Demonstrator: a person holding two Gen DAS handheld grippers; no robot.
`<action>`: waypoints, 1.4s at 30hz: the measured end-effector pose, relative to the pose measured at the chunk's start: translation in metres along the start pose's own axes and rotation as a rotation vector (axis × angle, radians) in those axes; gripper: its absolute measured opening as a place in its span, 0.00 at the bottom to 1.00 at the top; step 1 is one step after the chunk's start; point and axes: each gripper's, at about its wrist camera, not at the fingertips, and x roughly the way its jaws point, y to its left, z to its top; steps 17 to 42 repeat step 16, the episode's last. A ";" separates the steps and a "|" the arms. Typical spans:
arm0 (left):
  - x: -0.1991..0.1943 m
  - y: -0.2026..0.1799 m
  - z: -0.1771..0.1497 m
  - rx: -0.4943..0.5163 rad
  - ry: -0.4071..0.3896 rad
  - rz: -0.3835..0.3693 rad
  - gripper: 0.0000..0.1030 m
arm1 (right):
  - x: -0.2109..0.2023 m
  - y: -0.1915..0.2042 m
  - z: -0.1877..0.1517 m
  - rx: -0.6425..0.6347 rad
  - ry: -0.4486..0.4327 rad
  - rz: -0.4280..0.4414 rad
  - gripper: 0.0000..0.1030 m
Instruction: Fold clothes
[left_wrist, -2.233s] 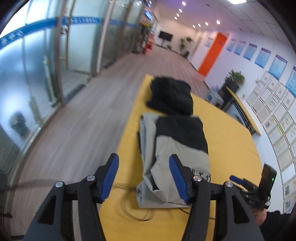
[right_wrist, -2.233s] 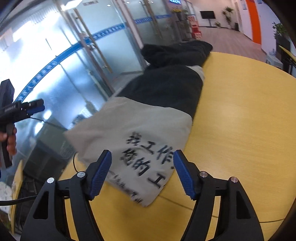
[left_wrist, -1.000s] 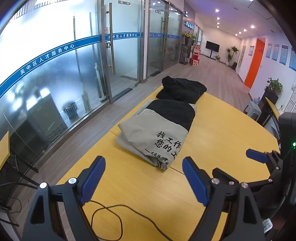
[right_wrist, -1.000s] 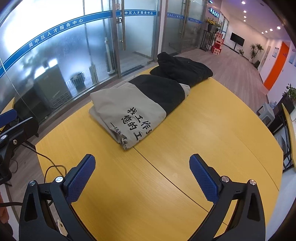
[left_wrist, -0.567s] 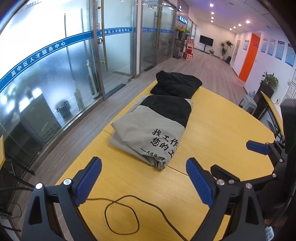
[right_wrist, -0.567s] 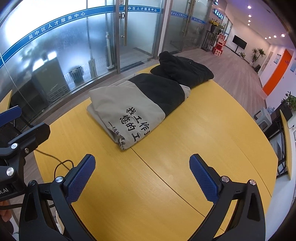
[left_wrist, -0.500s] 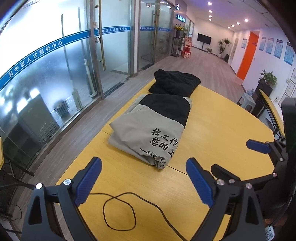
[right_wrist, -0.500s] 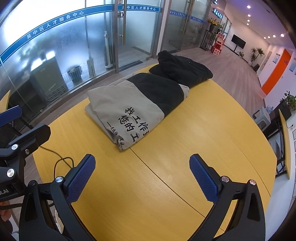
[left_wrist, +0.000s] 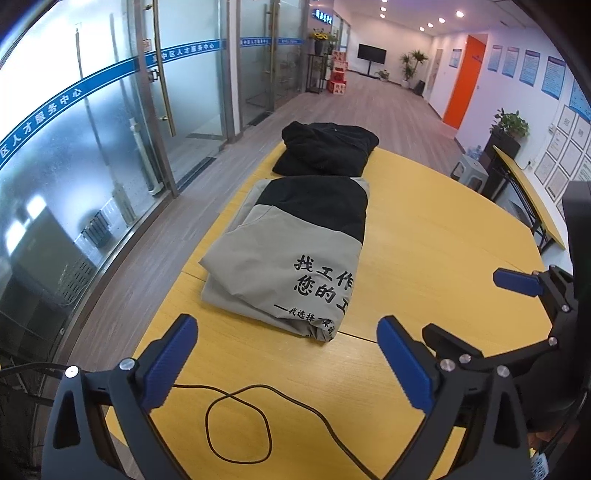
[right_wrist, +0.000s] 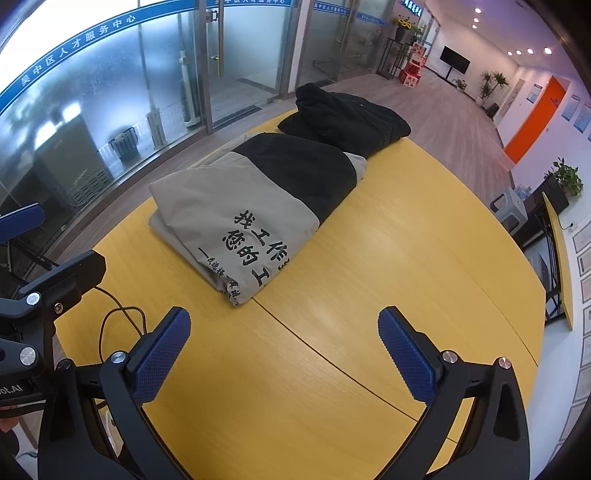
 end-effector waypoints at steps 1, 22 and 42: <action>0.003 0.000 0.002 0.010 0.004 -0.007 0.97 | 0.002 0.000 0.001 0.007 0.007 -0.003 0.99; 0.033 0.009 0.018 0.041 0.028 -0.083 1.00 | 0.020 0.001 0.011 0.063 0.039 -0.030 0.99; 0.033 0.009 0.018 0.041 0.028 -0.083 1.00 | 0.020 0.001 0.011 0.063 0.039 -0.030 0.99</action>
